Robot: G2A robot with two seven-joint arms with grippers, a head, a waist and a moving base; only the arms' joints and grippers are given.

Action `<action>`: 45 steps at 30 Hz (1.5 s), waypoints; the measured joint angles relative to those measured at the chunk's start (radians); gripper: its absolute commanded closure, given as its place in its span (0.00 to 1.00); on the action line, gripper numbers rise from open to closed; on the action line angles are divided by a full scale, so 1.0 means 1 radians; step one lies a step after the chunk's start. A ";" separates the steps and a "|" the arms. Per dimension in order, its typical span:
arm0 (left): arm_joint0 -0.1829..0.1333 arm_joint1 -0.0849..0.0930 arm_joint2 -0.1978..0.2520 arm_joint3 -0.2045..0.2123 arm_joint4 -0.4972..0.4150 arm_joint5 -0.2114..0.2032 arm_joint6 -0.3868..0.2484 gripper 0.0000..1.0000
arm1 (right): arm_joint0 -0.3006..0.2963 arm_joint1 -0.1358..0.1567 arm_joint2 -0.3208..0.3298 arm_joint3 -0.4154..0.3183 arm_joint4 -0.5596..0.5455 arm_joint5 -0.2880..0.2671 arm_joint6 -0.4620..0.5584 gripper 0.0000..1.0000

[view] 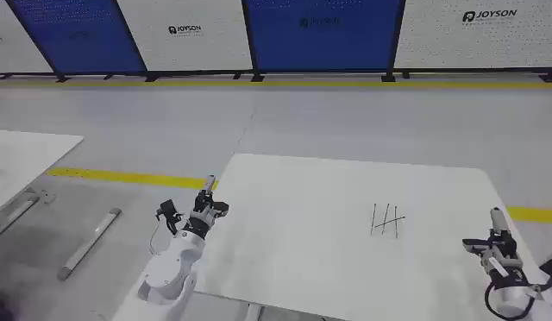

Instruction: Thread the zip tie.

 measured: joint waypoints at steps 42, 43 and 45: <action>0.000 0.000 0.000 0.000 0.000 0.000 0.000 0.00 | 0.408 0.052 -0.114 0.248 -0.281 0.242 0.753 0.00; 0.000 0.000 0.000 0.000 0.000 0.000 0.000 0.00 | 0.408 0.052 -0.114 0.248 -0.281 0.242 0.753 0.00; 0.000 0.000 0.000 0.000 0.000 0.000 0.000 0.00 | 0.408 0.052 -0.114 0.248 -0.281 0.242 0.753 0.00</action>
